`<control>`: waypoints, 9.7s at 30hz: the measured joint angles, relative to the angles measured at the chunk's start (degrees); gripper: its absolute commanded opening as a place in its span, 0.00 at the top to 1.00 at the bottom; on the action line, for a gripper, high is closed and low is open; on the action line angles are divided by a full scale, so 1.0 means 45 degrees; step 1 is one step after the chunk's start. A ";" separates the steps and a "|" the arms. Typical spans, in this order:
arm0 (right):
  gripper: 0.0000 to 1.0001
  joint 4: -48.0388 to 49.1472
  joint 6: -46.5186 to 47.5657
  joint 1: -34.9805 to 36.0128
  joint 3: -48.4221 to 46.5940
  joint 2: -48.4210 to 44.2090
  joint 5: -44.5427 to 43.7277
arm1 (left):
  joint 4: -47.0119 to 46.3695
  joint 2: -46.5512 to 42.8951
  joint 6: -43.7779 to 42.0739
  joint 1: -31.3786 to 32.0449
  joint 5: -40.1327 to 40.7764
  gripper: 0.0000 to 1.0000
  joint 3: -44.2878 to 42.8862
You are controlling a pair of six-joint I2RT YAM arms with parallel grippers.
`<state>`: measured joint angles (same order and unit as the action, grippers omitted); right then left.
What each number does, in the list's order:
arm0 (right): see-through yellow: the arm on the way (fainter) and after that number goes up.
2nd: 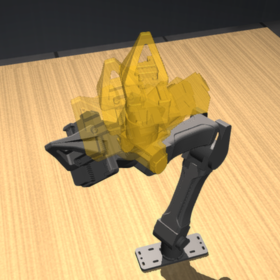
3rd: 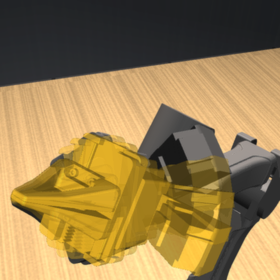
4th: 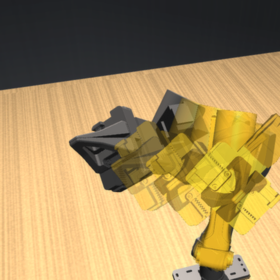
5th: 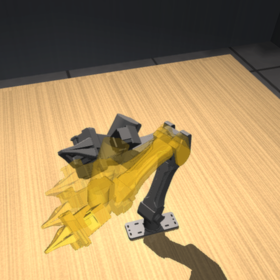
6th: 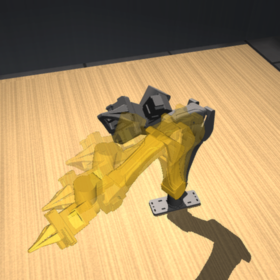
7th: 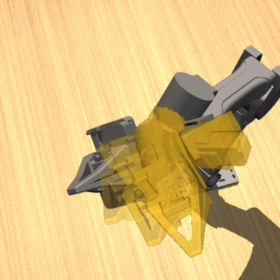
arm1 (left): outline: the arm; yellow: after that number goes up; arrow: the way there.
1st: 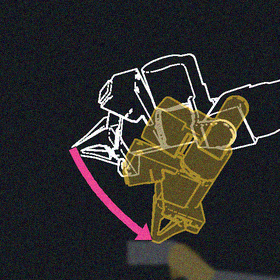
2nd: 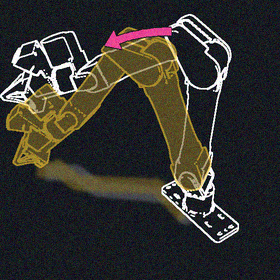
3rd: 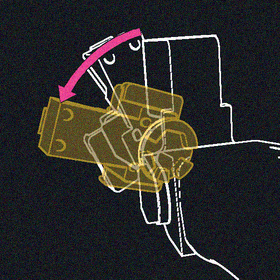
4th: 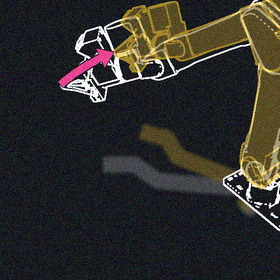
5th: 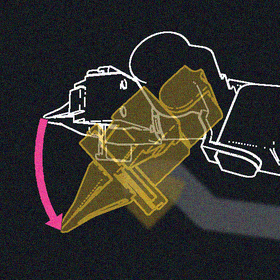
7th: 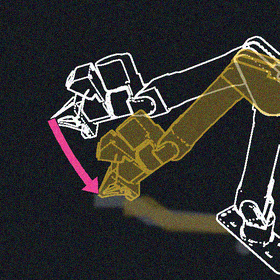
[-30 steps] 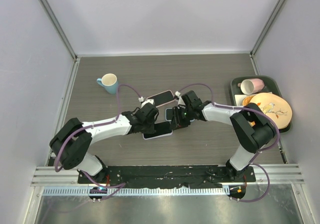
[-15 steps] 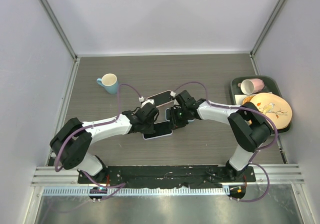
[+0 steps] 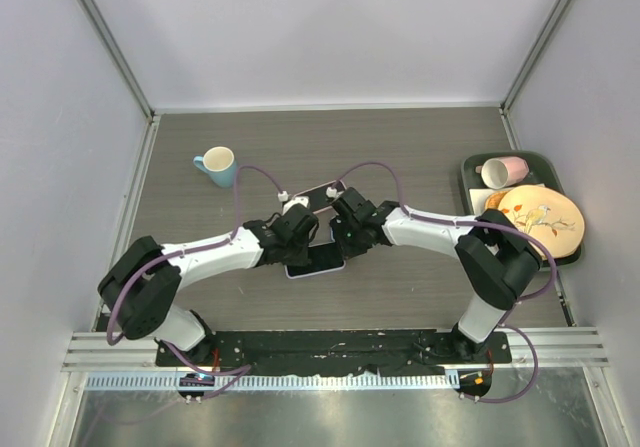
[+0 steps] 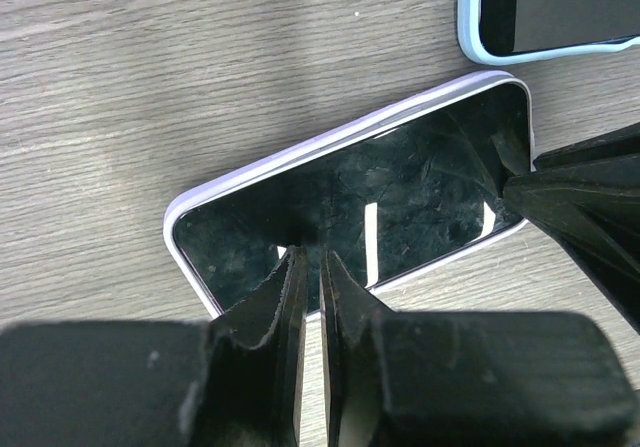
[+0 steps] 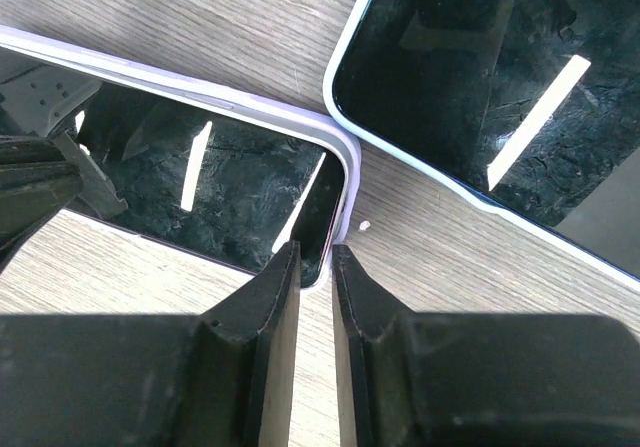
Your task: Put the phone into the phone case
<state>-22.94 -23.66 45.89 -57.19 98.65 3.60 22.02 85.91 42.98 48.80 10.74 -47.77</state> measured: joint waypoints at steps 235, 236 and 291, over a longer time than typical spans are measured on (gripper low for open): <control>0.02 0.2565 -0.1370 -0.5047 0.3687 -0.7257 0.2841 | -0.4279 -0.4337 0.1472 -0.1768 -0.1511 0.05 0.3007; 0.01 0.2526 -0.1370 -0.5047 0.3687 -0.7703 0.2837 | -0.4318 -0.5251 0.1491 -0.1768 -0.1467 0.01 0.3279; 0.00 0.3084 -0.0976 -0.5047 0.4464 -1.2551 0.2579 | 0.3254 -0.9894 -0.0427 -0.1836 0.5367 0.00 0.1715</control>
<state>-9.06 -28.05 23.18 -37.10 42.17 15.20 36.67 41.39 41.06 40.53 34.89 -40.05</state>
